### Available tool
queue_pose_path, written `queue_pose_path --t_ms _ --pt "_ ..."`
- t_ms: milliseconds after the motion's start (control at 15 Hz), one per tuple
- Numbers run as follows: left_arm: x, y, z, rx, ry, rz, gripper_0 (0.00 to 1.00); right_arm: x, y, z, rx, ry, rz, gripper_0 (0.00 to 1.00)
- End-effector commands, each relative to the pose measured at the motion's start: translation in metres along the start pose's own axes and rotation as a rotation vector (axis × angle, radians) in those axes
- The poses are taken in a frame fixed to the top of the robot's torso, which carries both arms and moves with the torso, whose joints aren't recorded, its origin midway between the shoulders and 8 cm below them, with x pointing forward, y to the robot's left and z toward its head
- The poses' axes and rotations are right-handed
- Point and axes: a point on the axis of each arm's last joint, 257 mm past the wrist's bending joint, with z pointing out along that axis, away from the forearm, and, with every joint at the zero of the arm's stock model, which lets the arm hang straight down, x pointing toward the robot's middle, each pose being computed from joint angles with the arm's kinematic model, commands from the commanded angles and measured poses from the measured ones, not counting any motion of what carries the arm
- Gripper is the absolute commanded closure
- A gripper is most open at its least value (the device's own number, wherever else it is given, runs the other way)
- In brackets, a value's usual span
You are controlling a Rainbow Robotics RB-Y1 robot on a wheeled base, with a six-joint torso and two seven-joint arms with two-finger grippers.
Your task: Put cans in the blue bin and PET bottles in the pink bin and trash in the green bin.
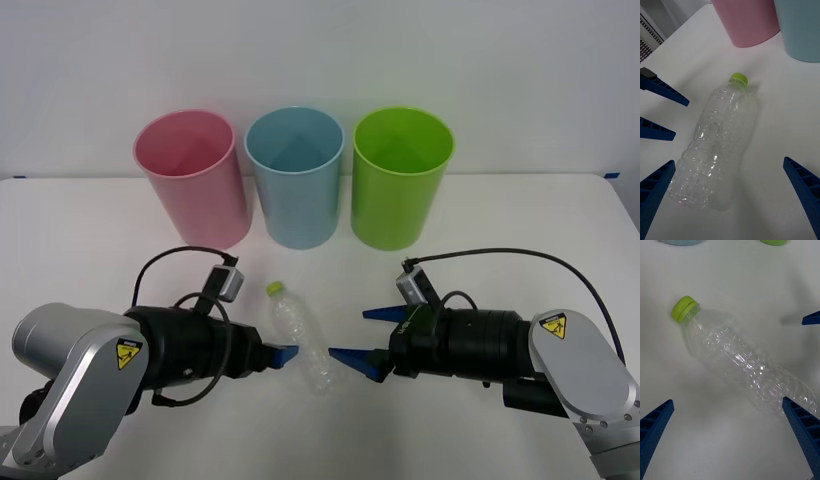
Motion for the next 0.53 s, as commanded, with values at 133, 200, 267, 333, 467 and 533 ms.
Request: queue_pose_path --t_ms 133,200,267,333,467,533 --pt "-0.006 0.003 -0.004 0.013 -0.034 -0.028 0.00 0.000 0.000 0.000 0.000 0.000 0.000 0.00" --pt "-0.008 0.005 -0.005 0.014 -0.040 -0.032 0.00 0.000 0.000 0.000 0.000 0.000 0.000 0.00" --pt "-0.009 0.006 -0.008 0.022 -0.050 -0.037 0.00 0.000 0.000 0.000 0.000 0.000 0.000 0.00" --pt "-0.009 0.008 -0.010 0.030 -0.061 -0.023 0.00 0.000 0.000 0.000 0.000 0.000 0.000 0.00" --pt "-0.007 0.013 -0.015 0.039 -0.072 0.001 0.00 0.000 0.000 0.000 0.000 0.000 0.000 0.00" --pt "-0.005 0.018 -0.019 0.043 -0.074 0.007 0.00 0.000 0.000 0.000 0.000 0.000 0.000 0.00"
